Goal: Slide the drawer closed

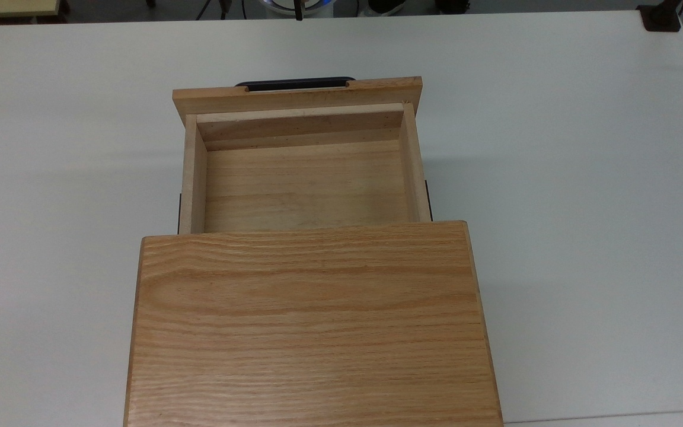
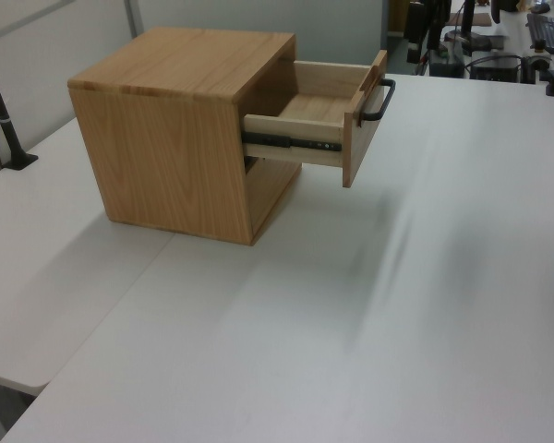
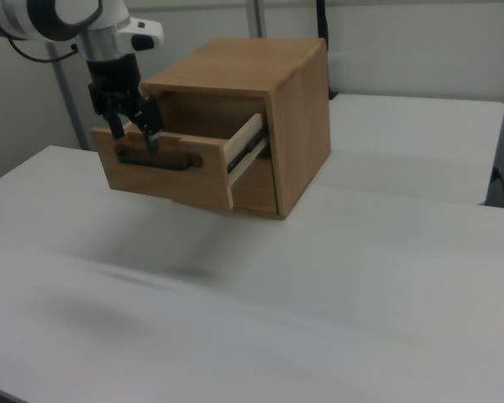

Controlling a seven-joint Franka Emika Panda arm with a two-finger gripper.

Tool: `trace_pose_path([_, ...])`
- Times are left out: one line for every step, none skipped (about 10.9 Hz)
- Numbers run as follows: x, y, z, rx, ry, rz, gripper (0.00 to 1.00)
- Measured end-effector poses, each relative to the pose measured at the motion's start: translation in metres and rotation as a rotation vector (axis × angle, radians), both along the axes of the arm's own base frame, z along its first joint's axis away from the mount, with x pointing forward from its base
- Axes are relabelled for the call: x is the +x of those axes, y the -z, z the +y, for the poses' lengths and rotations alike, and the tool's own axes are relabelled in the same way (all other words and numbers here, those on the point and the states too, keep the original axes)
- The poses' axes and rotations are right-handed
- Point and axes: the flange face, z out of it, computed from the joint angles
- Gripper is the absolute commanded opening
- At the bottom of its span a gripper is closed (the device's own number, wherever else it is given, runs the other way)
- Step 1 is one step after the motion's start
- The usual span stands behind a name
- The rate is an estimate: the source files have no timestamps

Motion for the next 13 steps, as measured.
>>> trace_pose_path([0.000,0.000,0.000,0.000,-0.008,0.000,1.00])
trace_pose_path([0.000,0.000,0.000,-0.001,-0.008,0.000,1.00])
trace_pose_path([0.000,0.000,0.000,-0.001,-0.008,0.000,1.00])
trace_pose_path([0.000,0.000,0.000,-0.001,-0.008,0.000,1.00])
trace_pose_path([0.000,0.000,0.000,-0.001,-0.008,0.000,1.00])
trace_pose_path([0.000,0.000,0.000,-0.001,-0.008,0.000,1.00])
trace_pose_path([0.000,0.000,0.000,-0.001,-0.008,0.000,1.00])
trace_pose_path([0.000,0.000,0.000,-0.001,-0.008,0.001,1.00])
trace_pose_path([0.000,0.001,0.000,-0.002,-0.025,0.002,1.00])
trace_pose_path([0.001,0.004,0.002,-0.005,-0.090,0.004,1.00])
trace_pose_path([0.001,0.007,0.003,-0.010,-0.177,0.010,1.00])
trace_pose_path([0.002,0.010,0.003,-0.013,-0.246,0.015,0.91])
trace_pose_path([0.002,0.013,0.004,-0.017,-0.280,0.020,0.78])
